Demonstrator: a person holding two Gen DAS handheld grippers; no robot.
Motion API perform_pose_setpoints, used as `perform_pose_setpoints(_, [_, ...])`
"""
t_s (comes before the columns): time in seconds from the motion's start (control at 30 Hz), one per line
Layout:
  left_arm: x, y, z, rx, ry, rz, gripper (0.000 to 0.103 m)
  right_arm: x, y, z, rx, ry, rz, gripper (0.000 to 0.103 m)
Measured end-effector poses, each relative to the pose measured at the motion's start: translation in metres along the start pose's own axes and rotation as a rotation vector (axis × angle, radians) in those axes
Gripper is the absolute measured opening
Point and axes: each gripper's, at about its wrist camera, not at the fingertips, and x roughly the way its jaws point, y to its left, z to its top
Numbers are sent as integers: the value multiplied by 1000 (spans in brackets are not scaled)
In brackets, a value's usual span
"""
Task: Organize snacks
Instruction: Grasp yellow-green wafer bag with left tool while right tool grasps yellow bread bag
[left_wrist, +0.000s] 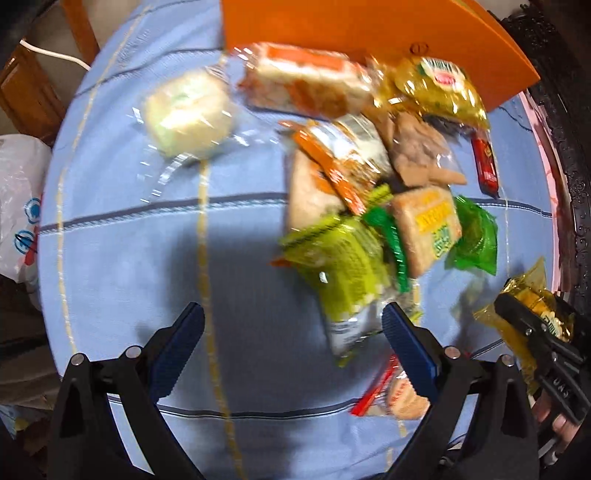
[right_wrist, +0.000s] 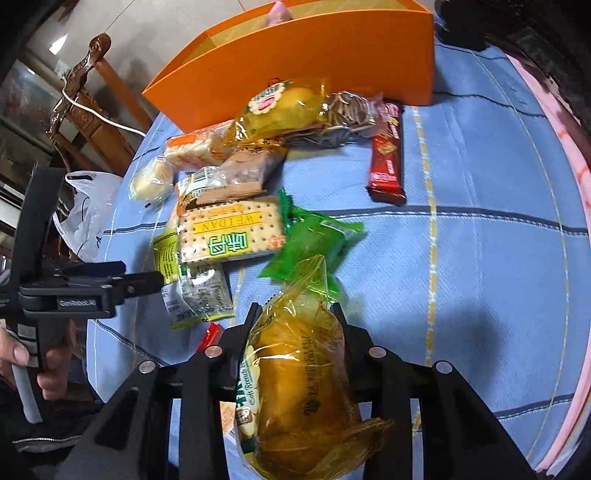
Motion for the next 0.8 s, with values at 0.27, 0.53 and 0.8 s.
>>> perform_pose_setpoints(0.27, [24,-28,11,-74,53,7,94,5,-2,-4,1,14,7,37])
perform_pose_setpoints(0.53, [26,-39,20,-60,5,112,63,7,-2,-1,-10,20,13,38])
perform_pose_setpoints(0.8, [-9,8,-7,-74,-22,74,59,-9,2,14,-47,-16,47,38])
